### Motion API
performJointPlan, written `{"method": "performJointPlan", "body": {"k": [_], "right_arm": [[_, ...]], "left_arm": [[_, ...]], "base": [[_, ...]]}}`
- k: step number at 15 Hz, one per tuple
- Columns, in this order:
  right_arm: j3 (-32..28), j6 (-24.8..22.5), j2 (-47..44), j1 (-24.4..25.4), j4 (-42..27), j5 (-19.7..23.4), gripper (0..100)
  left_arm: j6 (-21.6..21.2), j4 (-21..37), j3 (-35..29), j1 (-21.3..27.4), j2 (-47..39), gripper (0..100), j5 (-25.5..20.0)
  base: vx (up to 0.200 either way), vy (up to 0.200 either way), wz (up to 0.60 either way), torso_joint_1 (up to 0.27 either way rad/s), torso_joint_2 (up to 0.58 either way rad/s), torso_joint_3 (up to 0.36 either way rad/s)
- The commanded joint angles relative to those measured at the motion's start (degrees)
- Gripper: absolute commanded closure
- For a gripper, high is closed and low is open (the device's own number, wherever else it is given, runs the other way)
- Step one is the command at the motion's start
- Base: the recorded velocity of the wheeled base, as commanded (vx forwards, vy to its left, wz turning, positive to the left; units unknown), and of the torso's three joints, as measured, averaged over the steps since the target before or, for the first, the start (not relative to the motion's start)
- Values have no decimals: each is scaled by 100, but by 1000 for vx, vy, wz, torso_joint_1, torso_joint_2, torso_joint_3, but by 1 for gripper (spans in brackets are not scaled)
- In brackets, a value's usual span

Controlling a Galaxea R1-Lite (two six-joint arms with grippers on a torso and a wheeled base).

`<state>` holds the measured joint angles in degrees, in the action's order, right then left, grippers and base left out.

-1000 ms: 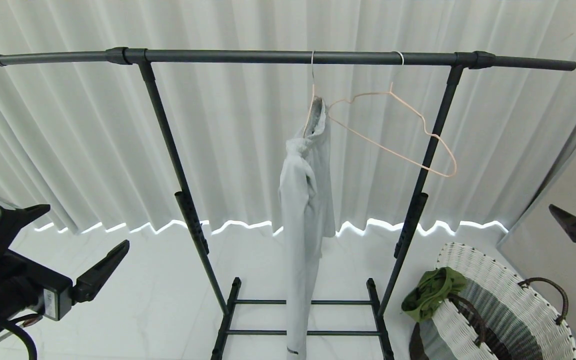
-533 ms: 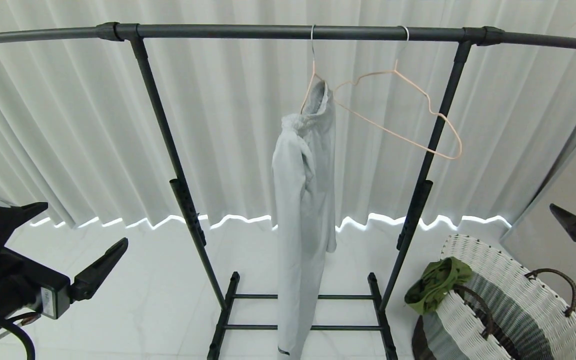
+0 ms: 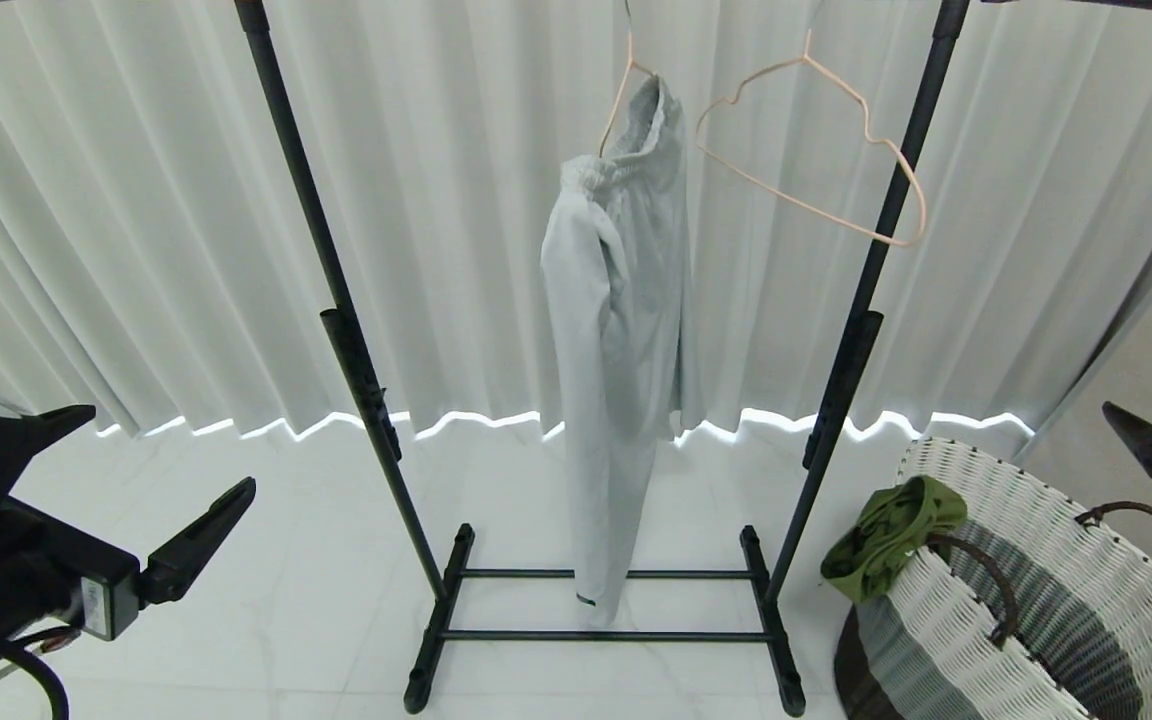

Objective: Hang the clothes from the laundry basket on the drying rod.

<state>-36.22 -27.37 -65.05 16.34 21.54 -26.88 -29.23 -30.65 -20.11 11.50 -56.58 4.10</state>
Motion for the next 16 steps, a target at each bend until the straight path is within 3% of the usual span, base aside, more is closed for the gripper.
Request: {"method": "performJointPlan", "body": {"k": [1,4,6,11,16], "right_arm": [[10,-32,-25,1,-1,16,0],[18,-49,-25,-78,-10,16,0],[71,-58,-25,-385,-45,16,0],[106,-190,-25,-614,-53,25,0],[168,-190,-61,-614,-53,25,0]], "left_arm": [[-3,6,16,2,-3,0,3],[5,6,34,2,-3,0,3],[-3,6,25,46,-3,0,-23],[32,6,-19,63,-20,0,-32],[49,6,-45,160,-64,0,-40]], "base": [[0,0,0,-124,456,330],[0,0,0,-97,453,346],[0,0,0,-58,425,349],[0,0,0,-15,86,69],[200,0,0,-4,5,10]]}}
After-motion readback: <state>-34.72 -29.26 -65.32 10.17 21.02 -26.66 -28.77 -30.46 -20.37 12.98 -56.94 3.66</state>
